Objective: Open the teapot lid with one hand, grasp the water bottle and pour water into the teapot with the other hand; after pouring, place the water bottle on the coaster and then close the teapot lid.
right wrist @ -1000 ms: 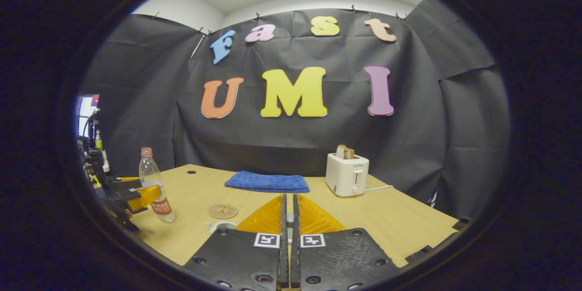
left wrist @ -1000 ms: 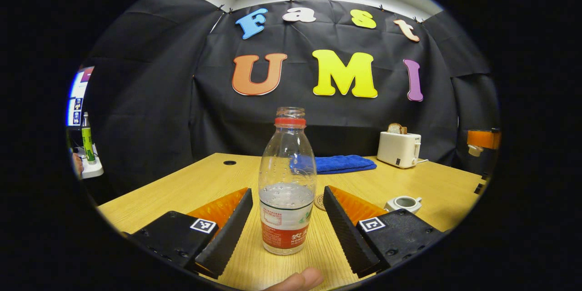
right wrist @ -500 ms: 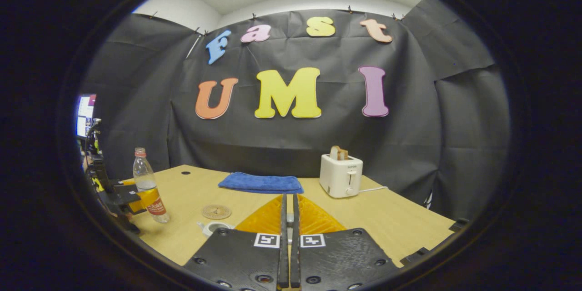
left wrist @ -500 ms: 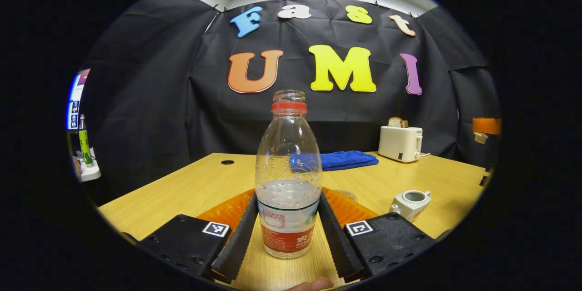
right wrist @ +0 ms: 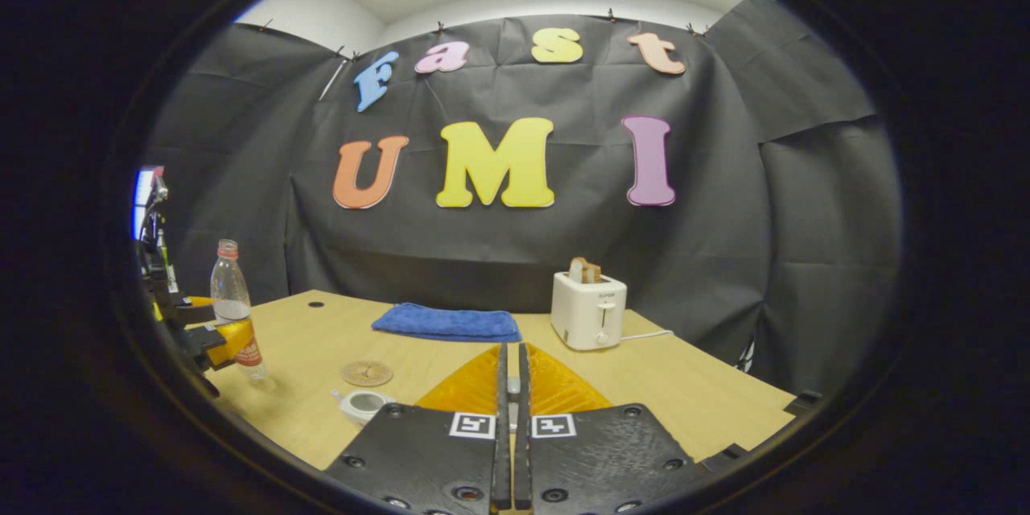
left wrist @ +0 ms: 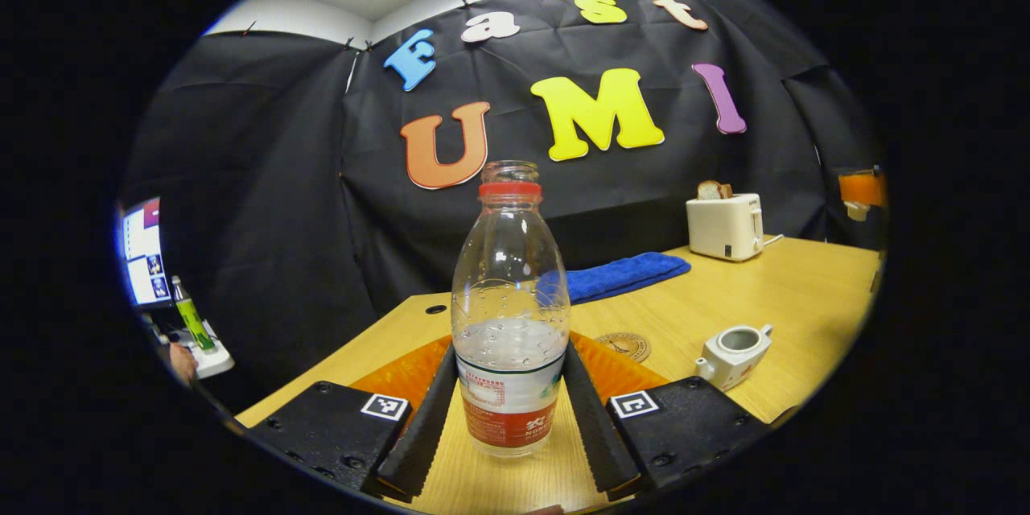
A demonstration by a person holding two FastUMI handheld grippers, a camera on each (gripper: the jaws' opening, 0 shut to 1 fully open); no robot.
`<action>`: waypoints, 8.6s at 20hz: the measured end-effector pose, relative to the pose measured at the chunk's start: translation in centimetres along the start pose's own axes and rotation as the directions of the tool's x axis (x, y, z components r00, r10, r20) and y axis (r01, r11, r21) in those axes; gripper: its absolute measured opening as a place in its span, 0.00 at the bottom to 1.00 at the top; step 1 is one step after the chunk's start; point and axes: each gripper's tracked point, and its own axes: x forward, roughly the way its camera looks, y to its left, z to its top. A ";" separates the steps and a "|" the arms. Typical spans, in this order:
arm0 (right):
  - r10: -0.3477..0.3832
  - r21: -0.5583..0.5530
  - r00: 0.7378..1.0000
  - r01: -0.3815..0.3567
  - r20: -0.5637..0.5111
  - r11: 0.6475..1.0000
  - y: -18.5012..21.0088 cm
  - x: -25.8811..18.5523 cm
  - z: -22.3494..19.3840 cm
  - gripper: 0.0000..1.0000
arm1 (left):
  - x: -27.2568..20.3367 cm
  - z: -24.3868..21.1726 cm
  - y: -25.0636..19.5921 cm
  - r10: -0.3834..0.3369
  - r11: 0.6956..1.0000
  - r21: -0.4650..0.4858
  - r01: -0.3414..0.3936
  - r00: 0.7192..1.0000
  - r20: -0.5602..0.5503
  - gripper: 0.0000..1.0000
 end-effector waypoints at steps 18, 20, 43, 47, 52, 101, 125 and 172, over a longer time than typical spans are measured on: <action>-0.042 -0.007 0.999 0.042 0.033 0.999 -2.7 -0.2 1.7 0.02 | 0.5 0.1 -2.7 0.059 0.584 0.810 0.046 0.993 -0.099 0.74; -0.032 -0.014 0.999 0.032 0.032 0.999 -2.5 -0.2 1.6 0.02 | 0.5 0.0 -3.1 0.058 0.503 0.862 0.064 0.993 -0.107 0.74; -0.087 0.119 0.996 0.084 0.023 0.989 -6.7 -0.5 2.7 0.02 | -0.1 2.6 -7.2 0.041 -0.146 0.987 0.066 0.997 -0.060 0.74; -0.093 0.113 0.995 0.089 0.030 0.990 -7.0 -0.6 3.0 0.01 | -0.2 3.0 -7.5 0.043 -0.221 0.973 0.069 0.997 -0.061 0.78; -0.070 0.111 0.997 0.066 0.033 0.992 -6.2 -1.1 3.3 0.00 | -0.8 3.3 -8.0 0.043 -0.303 0.950 0.077 0.997 -0.067 0.74; -0.047 0.030 0.999 0.047 0.009 0.998 -4.7 -0.6 2.2 0.01 | 6.4 0.4 -4.5 0.010 0.846 0.526 0.080 0.986 -0.165 0.74; -0.054 -0.010 0.997 0.054 -0.046 0.999 -3.6 1.0 -0.2 0.02 | 14.7 0.7 -11.4 -0.165 0.953 -0.254 0.164 0.986 0.015 0.77; 0.399 0.051 0.912 -0.396 -0.096 0.917 16.0 3.5 -4.7 0.04 | -4.4 4.5 2.8 -0.007 0.975 -0.220 -0.006 0.998 -0.056 0.96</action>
